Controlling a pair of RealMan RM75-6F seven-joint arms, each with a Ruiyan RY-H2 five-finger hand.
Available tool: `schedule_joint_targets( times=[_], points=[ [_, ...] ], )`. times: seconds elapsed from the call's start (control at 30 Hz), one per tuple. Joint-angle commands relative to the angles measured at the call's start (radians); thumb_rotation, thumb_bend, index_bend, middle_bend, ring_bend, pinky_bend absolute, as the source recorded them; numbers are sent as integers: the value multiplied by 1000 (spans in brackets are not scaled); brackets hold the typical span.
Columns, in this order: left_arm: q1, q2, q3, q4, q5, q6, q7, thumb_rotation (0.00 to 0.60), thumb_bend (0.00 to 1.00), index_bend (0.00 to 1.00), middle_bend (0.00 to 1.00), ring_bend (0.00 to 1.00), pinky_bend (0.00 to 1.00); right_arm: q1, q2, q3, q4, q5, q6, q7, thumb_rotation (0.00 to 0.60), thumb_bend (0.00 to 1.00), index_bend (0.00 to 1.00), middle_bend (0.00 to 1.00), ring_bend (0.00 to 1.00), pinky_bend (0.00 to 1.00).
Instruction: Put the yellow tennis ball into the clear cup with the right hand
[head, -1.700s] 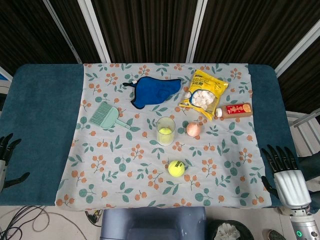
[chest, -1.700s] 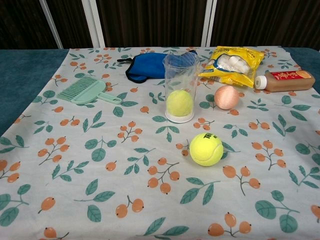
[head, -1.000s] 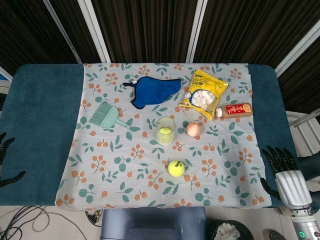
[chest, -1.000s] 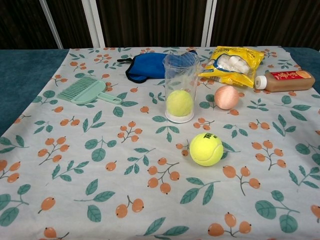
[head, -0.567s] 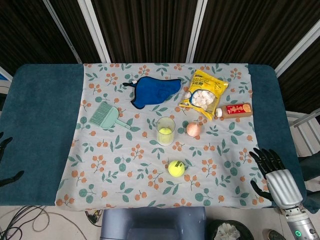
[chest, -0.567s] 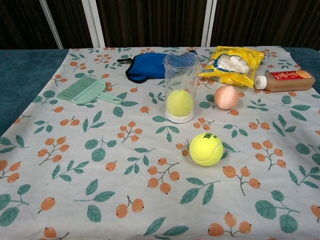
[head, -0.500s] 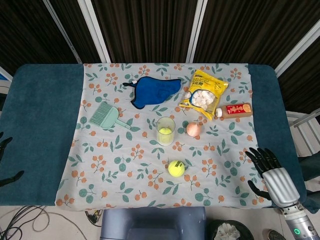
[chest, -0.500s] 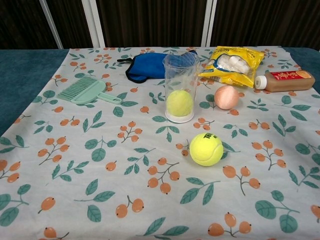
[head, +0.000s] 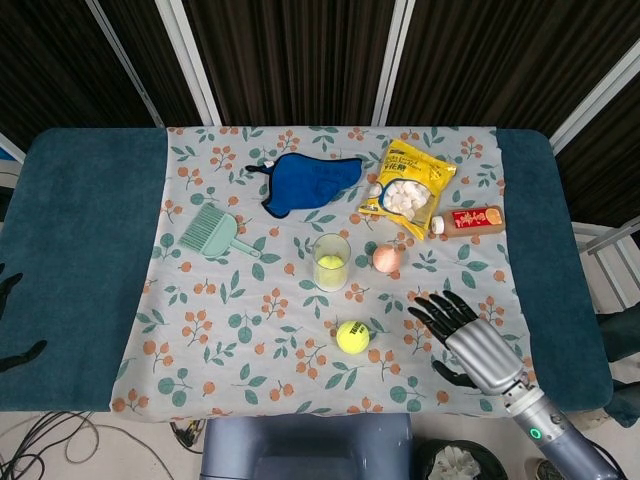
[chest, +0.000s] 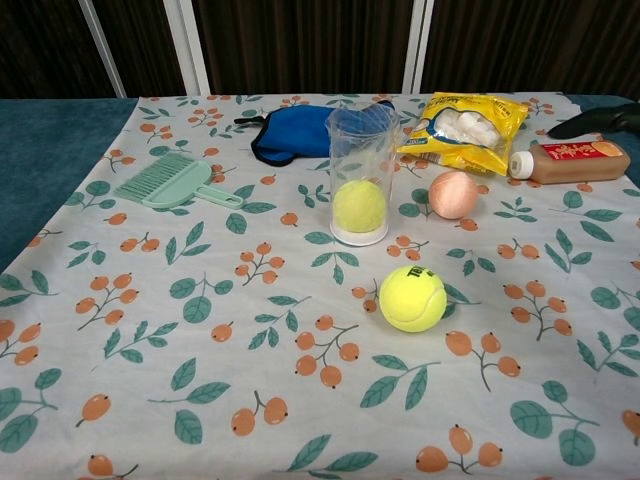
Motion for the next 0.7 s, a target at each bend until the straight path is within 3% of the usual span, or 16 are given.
schedule_joint_targets(
  times=[0.03, 0.33, 0.7],
  points=[
    [-1, -1, -2, 0, -8, -6, 3, 600, 0, 132, 0, 0, 33, 48, -58, 23, -33, 53, -80, -62, 600, 426, 21, 66, 34, 20],
    [-2, 0, -8, 0, -25, -14, 0, 600, 0, 132, 0, 0, 33, 120, -219, 63, 14, 160, -199, -199, 600, 426, 21, 66, 34, 20],
    [-6, 0, -10, 4, -30, -26, -4, 600, 0, 132, 0, 0, 33, 176, -331, 85, 69, 271, -274, -255, 600, 426, 21, 66, 62, 20]
  ],
)
